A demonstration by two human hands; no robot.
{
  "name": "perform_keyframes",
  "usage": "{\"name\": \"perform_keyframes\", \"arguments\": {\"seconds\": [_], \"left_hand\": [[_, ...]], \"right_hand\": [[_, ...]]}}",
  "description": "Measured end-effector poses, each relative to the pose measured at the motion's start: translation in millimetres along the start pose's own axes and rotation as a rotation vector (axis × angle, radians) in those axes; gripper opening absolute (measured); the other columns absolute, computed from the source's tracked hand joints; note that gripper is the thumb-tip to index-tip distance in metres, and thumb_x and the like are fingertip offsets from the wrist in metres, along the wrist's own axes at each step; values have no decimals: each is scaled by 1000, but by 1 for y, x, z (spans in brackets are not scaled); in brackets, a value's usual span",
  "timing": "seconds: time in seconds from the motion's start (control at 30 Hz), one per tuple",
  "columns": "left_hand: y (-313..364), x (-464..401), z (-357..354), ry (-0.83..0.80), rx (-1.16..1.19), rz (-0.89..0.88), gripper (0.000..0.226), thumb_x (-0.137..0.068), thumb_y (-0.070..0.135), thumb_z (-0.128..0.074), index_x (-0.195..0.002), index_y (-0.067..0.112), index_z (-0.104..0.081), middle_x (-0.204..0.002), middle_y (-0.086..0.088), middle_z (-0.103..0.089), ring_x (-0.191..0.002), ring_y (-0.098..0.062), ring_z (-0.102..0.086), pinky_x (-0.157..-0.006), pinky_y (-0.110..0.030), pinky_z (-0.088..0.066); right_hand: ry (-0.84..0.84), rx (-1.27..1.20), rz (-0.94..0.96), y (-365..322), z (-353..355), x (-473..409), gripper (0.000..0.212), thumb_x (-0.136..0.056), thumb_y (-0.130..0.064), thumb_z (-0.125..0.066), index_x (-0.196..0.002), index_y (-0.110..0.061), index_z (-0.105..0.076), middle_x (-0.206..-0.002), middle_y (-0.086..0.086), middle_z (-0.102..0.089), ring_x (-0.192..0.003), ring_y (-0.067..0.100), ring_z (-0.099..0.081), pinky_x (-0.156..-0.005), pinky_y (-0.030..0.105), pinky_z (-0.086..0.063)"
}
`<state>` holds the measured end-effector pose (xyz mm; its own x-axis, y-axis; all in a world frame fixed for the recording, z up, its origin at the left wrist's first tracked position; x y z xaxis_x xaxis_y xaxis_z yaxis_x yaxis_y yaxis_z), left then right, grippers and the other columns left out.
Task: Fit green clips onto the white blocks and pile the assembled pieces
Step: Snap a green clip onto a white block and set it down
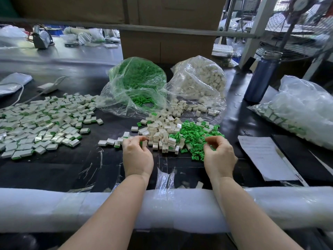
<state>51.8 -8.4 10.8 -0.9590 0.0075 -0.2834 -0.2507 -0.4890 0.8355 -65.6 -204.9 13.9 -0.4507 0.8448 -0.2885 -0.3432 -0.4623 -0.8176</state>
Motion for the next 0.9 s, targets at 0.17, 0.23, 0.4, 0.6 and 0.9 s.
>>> {"name": "perform_keyframes", "arguments": {"seconds": [0.17,0.23,0.4,0.6,0.9], "left_hand": [[-6,-2,0,-19,-41,70,30,-88,-4,-47,-116,0,-58,-125,-16,-38,-105,-25,-47,-86,-11,-27],[-8,-1,-1,-44,-82,105,33,-87,-2,-48,-119,-2,-56,-127,-17,-35,-116,-29,-40,-93,-16,-26],[-3,1,-5,-98,-170,56,37,-86,5,-56,-123,4,-54,-126,-14,-34,-122,-29,-30,-105,-29,-27],[11,7,-13,-164,-247,-169,30,-86,9,-57,-115,15,-60,-119,-5,-41,-117,-21,-34,-101,-29,-27],[14,15,-29,-333,-337,-305,45,-90,18,-53,-134,25,-46,-125,5,-44,-118,-15,-35,-102,-29,-25]], "right_hand": [[-14,178,-206,16,3,-4,29,-84,-11,-54,-111,-21,-59,-126,8,-49,-121,28,-36,-97,40,-30],[-75,221,-192,17,-1,-4,33,-84,-11,-53,-115,-19,-58,-128,10,-47,-121,29,-36,-99,38,-30],[-193,221,-54,8,-11,0,28,-87,-15,-58,-115,-17,-60,-122,7,-53,-117,24,-45,-92,30,-37],[-221,171,56,-1,-16,4,21,-87,-15,-61,-108,-15,-63,-114,3,-58,-103,20,-55,-79,21,-35],[-232,82,116,-5,-20,4,13,-86,-11,-63,-98,-9,-67,-106,6,-62,-95,20,-56,-84,22,-39]]}}
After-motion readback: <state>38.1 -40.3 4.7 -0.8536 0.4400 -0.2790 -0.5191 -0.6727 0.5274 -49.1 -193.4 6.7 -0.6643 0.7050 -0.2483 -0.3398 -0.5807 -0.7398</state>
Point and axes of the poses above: each hand's wrist, its own x-axis away from the middle knuckle, its own z-axis out of the back of the hand, y = z × x, the point moved 6 cm from there along -x, towards the middle knuckle
